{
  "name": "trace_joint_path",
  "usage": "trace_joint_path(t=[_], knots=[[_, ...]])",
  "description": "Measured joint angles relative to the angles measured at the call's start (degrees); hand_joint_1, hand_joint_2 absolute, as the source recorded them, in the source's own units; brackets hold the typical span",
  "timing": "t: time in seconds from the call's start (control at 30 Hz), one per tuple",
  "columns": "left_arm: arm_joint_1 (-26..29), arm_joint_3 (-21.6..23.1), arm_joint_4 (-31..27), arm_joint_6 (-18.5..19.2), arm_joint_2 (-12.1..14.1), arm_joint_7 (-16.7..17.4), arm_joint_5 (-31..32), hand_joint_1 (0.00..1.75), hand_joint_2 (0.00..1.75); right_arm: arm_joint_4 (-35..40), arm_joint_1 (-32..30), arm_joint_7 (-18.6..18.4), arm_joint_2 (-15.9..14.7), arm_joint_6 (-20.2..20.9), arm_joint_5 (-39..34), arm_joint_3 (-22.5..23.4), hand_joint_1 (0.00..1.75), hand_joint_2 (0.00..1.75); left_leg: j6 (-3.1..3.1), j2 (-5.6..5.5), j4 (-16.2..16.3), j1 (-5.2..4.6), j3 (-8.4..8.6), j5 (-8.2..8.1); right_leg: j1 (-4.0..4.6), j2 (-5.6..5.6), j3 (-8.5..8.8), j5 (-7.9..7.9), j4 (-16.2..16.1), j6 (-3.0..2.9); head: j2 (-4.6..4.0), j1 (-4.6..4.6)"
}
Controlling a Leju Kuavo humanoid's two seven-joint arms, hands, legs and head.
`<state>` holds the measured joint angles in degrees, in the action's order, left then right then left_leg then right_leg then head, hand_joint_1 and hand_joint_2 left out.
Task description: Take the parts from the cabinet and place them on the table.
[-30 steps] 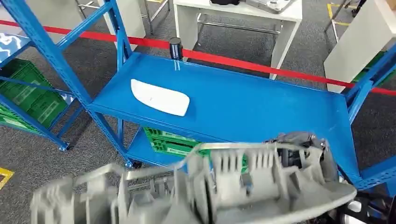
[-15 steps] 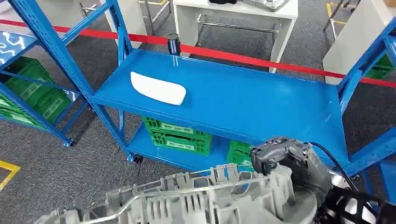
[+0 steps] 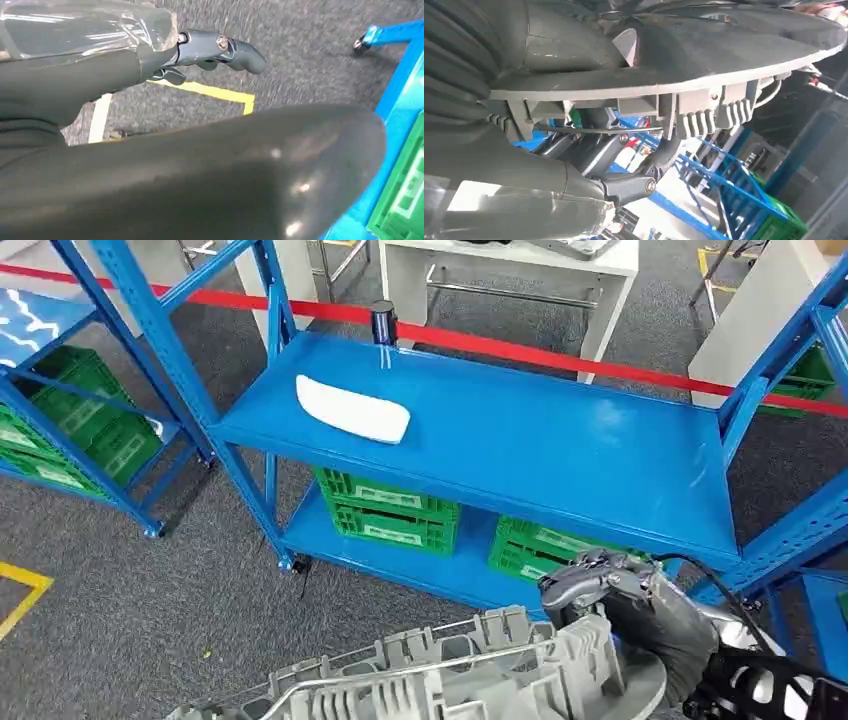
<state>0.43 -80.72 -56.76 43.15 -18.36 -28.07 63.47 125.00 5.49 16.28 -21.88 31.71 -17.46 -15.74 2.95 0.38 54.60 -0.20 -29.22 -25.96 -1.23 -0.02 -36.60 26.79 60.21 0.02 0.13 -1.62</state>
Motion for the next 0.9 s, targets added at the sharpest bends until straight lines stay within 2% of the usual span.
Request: trace_joint_path(t=[0.03,0.07,0.1,0.13,0.17,0.2,0.23,0.27,0.3,0.33,0.37,0.4,0.43,0.47,0.5,0.57,0.6,0.63,0.67,0.7,0.73,0.77,0.8,0.83,0.87,0.9], knots=[[-0.08,0.00,0.04,-0.02,0.11,-0.26,0.20,0.00,0.00,0.02,0.32,-0.13,-0.41,-0.28,0.09,0.07,1.75,1.75,-0.02,0.02,0.00,-0.02,-0.83,0.66,-0.02,-0.01,-1.11,2.97,3.75,-0.40,0.00,0.11],[-0.19,0.00,0.09,-0.02,0.15,-0.52,0.22,0.00,0.00,0.15,0.35,-0.46,-0.65,-0.48,0.31,0.11,1.75,1.75,0.05,0.02,0.04,-0.10,-1.76,1.32,-0.03,-0.01,-2.37,5.62,8.33,-0.53,0.00,0.06],[-0.29,0.00,0.13,-0.02,0.26,-0.76,0.26,0.00,0.00,0.28,0.34,-0.85,-0.91,-0.68,0.59,0.11,1.75,1.75,0.02,0.04,0.09,-0.10,-2.68,1.98,-0.04,-0.01,-3.21,7.08,12.19,-0.27,0.00,0.15],[-0.37,0.02,0.22,0.00,0.31,-1.07,0.46,0.00,0.00,0.44,0.34,-1.27,-1.07,-1.03,1.01,0.15,1.75,1.75,-0.06,0.07,0.13,-0.11,-3.51,2.63,-0.13,-0.01,-3.21,7.03,14.34,0.30,0.00,0.11],[-0.45,0.02,0.39,-0.02,0.44,-1.38,0.79,0.00,0.00,0.74,0.34,-1.53,-1.24,-1.44,1.51,0.28,1.75,1.75,-0.20,0.11,0.21,-0.10,-4.46,3.35,-0.23,-0.02,-1.86,5.73,13.87,1.18,0.00,0.15],[-0.51,0.07,0.59,-0.09,0.52,-1.57,0.83,0.00,0.00,1.05,0.34,-1.66,-1.38,-1.73,1.79,0.50,1.75,1.75,-0.42,0.13,0.39,-0.03,-5.40,3.89,-0.38,-0.03,0.55,3.84,11.03,2.02,0.00,0.13],[-0.56,0.09,0.85,-0.35,0.63,-1.79,1.05,0.00,0.00,1.38,0.35,-1.68,-1.48,-1.88,2.17,0.72,1.75,1.75,-0.68,0.14,0.81,0.09,-6.30,4.34,-0.48,-0.05,3.67,2.26,6.65,2.58,0.00,0.13],[-0.67,0.20,1.18,-0.59,0.74,-2.05,1.36,0.00,0.00,1.75,0.35,-1.66,-1.48,-2.03,2.69,1.01,1.75,1.75,-1.02,0.12,1.61,0.08,-7.07,4.66,-0.64,-0.13,7.60,2.09,1.11,2.65,0.00,0.13],[-0.72,0.46,1.33,-0.83,1.05,-2.21,1.42,0.00,0.00,2.10,0.39,-1.66,-1.44,-2.16,3.24,1.36,1.75,1.75,-1.24,0.41,2.55,-0.44,-7.84,4.77,-0.24,-1.50,10.51,4.34,-3.75,2.22,0.00,0.24],[-0.73,0.79,1.75,-0.94,1.00,-2.38,1.46,0.00,0.00,2.49,0.21,-1.62,-1.42,-2.16,3.96,1.60,1.75,1.75,-1.56,0.40,2.67,-0.31,-7.88,5.02,-0.02,-1.14,9.88,4.39,-3.19,1.05,0.00,-0.11],[-0.83,0.94,1.99,-1.09,1.14,-2.47,1.64,0.00,0.00,2.78,0.43,-1.48,-1.29,-2.16,4.68,1.66,1.75,1.75,-1.82,0.57,3.05,-0.25,-7.97,5.24,-0.05,-0.77,9.35,4.46,-3.30,0.87,0.00,0.06],[-0.94,1.03,2.31,-1.14,1.18,-2.49,1.88,0.00,0.00,3.01,0.50,-1.36,-1.16,-2.14,5.13,1.68,1.75,1.75,-2.20,0.74,2.93,-0.08,-8.04,5.71,0.21,-0.47,9.03,4.20,-2.94,0.41,0.00,-0.09],[-0.96,1.20,2.53,-1.25,1.29,-2.49,1.88,0.00,0.00,3.21,0.62,-1.33,-1.01,-1.88,5.40,1.70,1.75,1.75,-2.59,1.01,2.90,-0.03,-8.20,6.20,0.00,-0.27,8.59,3.59,-3.05,-0.32,0.00,0.00],[-1.03,1.40,2.71,-1.27,1.35,-2.56,1.88,0.00,0.00,3.32,0.99,-1.31,-0.89,-1.55,5.44,1.68,1.75,1.75,-3.00,0.66,3.13,0.32,-8.57,5.18,-0.22,-0.14,8.07,2.89,-3.03,-0.78,0.00,0.11],[-1.06,1.62,2.95,-1.33,1.35,-2.56,1.88,0.00,0.00,3.34,1.33,-1.27,-0.74,-1.11,5.46,1.57,1.75,1.75,-3.47,0.36,5.22,0.42,-9.62,1.66,-0.22,0.25,7.26,2.13,-3.02,-1.32,0.00,-0.18],[-1.26,1.92,3.21,-1.55,1.35,-2.49,1.51,0.00,0.00,3.34,1.98,-1.07,-0.65,-0.79,5.05,1.31,1.75,1.75,-3.95,0.25,13.08,0.61,-11.70,-5.20,-0.07,0.91,6.01,0.72,-2.92,-1.50,0.00,-0.13],[-1.44,1.92,3.21,-1.57,1.33,-2.34,1.18,0.00,0.00,3.30,2.27,-0.83,-0.68,-0.65,4.68,1.25,1.75,1.75,-4.02,0.23,17.71,0.63,-12.59,-7.37,0.08,1.32,5.00,-0.06,-2.86,-1.51,0.00,-0.18],[-1.56,1.97,3.21,-1.23,1.33,-1.88,0.70,0.00,0.00,3.19,2.55,-0.63,-0.68,-0.59,4.42,1.20,1.75,1.75,-3.92,0.19,20.52,0.63,-12.67,-7.47,0.22,1.82,4.12,-0.77,-2.79,-1.41,0.00,-0.13],[-1.65,1.97,3.17,-0.99,1.33,-1.51,0.26,0.00,0.00,3.06,2.81,-0.44,-0.68,-0.55,4.26,1.16,1.75,1.75,-3.67,0.08,20.71,0.62,-11.61,-6.18,0.37,2.25,3.24,-1.46,-2.74,-1.40,0.00,-0.15],[-1.74,1.97,3.13,-0.79,1.33,-1.27,0.04,0.00,0.00,2.95,3.01,-0.24,-0.68,-0.52,4.15,1.07,1.75,1.75,-3.26,-0.15,18.51,0.54,-9.45,-4.38,0.58,2.79,2.44,-2.08,-2.73,-1.32,0.00,-0.18],[-1.84,1.97,3.06,-0.52,1.33,-1.11,-0.13,0.00,0.00,2.93,3.28,-0.11,-0.68,-0.48,4.13,0.98,1.75,1.75,-2.58,-0.68,14.37,0.44,-6.27,-2.72,0.79,3.36,1.75,-2.70,-2.74,-1.26,0.00,-0.15],[-1.94,1.99,2.80,-0.30,1.33,-0.96,-0.46,0.00,0.00,2.93,3.75,-0.04,-0.68,-0.41,4.17,0.85,1.75,1.75,-1.45,-2.25,8.80,0.18,-2.22,-1.88,0.96,4.04,1.15,-3.39,-2.77,-1.25,0.00,-0.15],[-2.10,1.97,2.14,-0.02,1.73,-0.81,-0.59,0.00,0.00,2.93,4.04,-0.07,-0.48,-0.39,4.37,0.72,1.75,1.75,0.23,-5.07,3.84,0.05,0.70,-4.09,0.51,4.25,0.80,-3.95,-2.76,-1.06,0.00,0.04],[-2.04,1.99,1.90,0.22,1.49,-0.72,-0.83,0.00,0.00,2.91,4.60,-0.19,-0.37,-0.39,4.85,0.55,1.75,1.75,-0.21,-4.90,1.70,-0.14,1.81,-4.30,0.64,4.38,0.72,-4.51,-2.87,-0.70,0.00,0.20],[-2.11,2.01,1.57,0.52,1.59,-0.54,-1.13,0.00,0.00,2.89,4.77,-0.37,-0.26,-0.46,5.68,0.50,1.75,1.75,-0.29,-4.59,1.94,-0.64,1.74,-3.64,-0.03,4.78,0.66,-5.03,-3.19,-0.02,0.00,-0.02],[-2.16,1.99,1.35,0.72,1.55,-0.41,-1.31,0.00,0.00,2.91,4.73,-0.52,-0.22,-0.48,6.32,0.35,1.75,1.75,0.05,-4.29,1.76,-0.99,1.74,-3.30,-0.56,5.26,0.53,-5.58,-3.36,0.40,0.00,-0.20]])
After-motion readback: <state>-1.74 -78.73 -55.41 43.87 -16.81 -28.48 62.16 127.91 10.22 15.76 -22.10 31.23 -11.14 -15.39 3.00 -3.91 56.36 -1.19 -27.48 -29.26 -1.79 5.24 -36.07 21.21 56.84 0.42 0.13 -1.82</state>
